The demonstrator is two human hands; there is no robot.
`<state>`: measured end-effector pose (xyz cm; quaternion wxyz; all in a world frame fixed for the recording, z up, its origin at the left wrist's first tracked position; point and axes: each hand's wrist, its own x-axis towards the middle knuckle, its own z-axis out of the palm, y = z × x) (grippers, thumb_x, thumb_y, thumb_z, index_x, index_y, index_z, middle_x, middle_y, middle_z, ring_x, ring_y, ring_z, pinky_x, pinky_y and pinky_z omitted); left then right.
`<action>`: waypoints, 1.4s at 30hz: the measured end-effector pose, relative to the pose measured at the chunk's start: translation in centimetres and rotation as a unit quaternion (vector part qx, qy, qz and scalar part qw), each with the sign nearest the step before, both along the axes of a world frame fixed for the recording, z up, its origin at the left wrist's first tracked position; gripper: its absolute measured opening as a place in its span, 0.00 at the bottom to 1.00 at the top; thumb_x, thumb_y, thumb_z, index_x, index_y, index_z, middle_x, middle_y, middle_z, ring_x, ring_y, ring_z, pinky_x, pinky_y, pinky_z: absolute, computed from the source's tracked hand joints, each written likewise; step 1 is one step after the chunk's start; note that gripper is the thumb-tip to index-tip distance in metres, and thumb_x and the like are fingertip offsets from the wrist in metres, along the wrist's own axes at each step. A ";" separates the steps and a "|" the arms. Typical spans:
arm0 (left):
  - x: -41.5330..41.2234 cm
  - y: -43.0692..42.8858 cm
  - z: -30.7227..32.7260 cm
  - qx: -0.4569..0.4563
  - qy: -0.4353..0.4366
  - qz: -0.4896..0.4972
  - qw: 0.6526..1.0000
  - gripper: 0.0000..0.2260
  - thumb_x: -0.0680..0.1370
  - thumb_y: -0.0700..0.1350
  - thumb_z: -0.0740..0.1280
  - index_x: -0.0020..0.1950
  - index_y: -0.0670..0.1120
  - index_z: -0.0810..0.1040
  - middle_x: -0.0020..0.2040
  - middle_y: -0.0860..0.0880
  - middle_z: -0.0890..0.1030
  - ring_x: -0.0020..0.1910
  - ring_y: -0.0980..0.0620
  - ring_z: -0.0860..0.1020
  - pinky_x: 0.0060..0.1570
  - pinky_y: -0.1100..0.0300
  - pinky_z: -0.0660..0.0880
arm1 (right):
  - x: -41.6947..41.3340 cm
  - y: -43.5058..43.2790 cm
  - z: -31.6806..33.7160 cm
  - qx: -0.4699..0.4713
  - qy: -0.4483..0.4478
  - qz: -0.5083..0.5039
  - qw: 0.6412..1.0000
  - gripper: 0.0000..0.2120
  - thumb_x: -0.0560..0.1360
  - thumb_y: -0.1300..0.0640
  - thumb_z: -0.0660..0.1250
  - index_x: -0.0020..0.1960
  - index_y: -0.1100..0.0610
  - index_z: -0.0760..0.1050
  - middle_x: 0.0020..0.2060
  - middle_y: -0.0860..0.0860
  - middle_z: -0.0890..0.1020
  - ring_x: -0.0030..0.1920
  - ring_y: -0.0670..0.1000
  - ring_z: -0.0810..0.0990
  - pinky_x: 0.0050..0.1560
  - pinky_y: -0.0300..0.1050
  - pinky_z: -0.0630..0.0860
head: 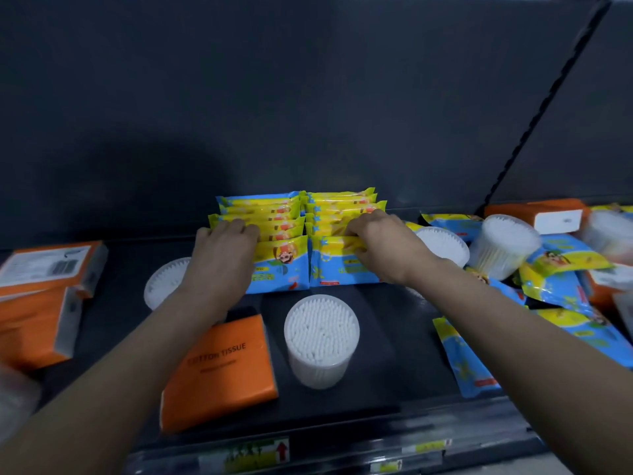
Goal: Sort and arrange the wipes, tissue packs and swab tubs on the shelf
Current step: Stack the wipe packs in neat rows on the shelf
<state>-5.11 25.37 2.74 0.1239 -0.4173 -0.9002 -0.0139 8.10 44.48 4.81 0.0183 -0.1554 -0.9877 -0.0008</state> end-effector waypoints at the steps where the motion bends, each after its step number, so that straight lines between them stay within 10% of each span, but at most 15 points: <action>1: 0.0 -0.1 0.0 0.008 0.001 0.003 1.000 0.15 0.72 0.41 0.69 0.58 0.44 0.72 0.55 0.45 0.75 0.57 0.43 0.72 0.52 0.50 0.65 | -0.1 0.1 -0.1 0.012 0.000 0.001 1.000 0.19 0.74 0.63 0.60 0.65 0.55 0.70 0.60 0.55 0.75 0.62 0.57 0.69 0.60 0.51 0.68; 12: 0.7 -0.3 -0.4 0.054 0.054 0.002 0.997 0.21 0.55 0.30 0.75 0.44 0.38 0.75 0.40 0.38 0.75 0.37 0.37 0.75 0.31 0.51 0.71 | -0.5 0.1 -0.5 0.082 0.016 0.016 0.996 0.18 0.75 0.60 0.61 0.64 0.59 0.66 0.58 0.56 0.73 0.60 0.58 0.70 0.57 0.49 0.66; 31: 10.8 -4.2 2.6 0.220 -0.017 0.028 0.975 0.06 0.74 0.37 0.67 0.51 0.40 0.77 0.47 0.43 0.77 0.47 0.42 0.74 0.46 0.50 0.71 | 2.5 -1.5 0.4 -0.030 0.058 0.196 0.979 0.18 0.78 0.53 0.61 0.67 0.55 0.70 0.62 0.53 0.75 0.64 0.55 0.69 0.63 0.48 0.62; 42: 16.0 3.1 4.2 0.242 -0.056 -0.097 0.964 0.09 0.72 0.42 0.63 0.49 0.42 0.78 0.45 0.44 0.78 0.47 0.44 0.75 0.47 0.58 0.67 | 9.5 2.9 2.4 0.018 0.109 0.111 0.988 0.16 0.77 0.54 0.62 0.63 0.55 0.72 0.59 0.54 0.76 0.61 0.56 0.70 0.58 0.48 0.61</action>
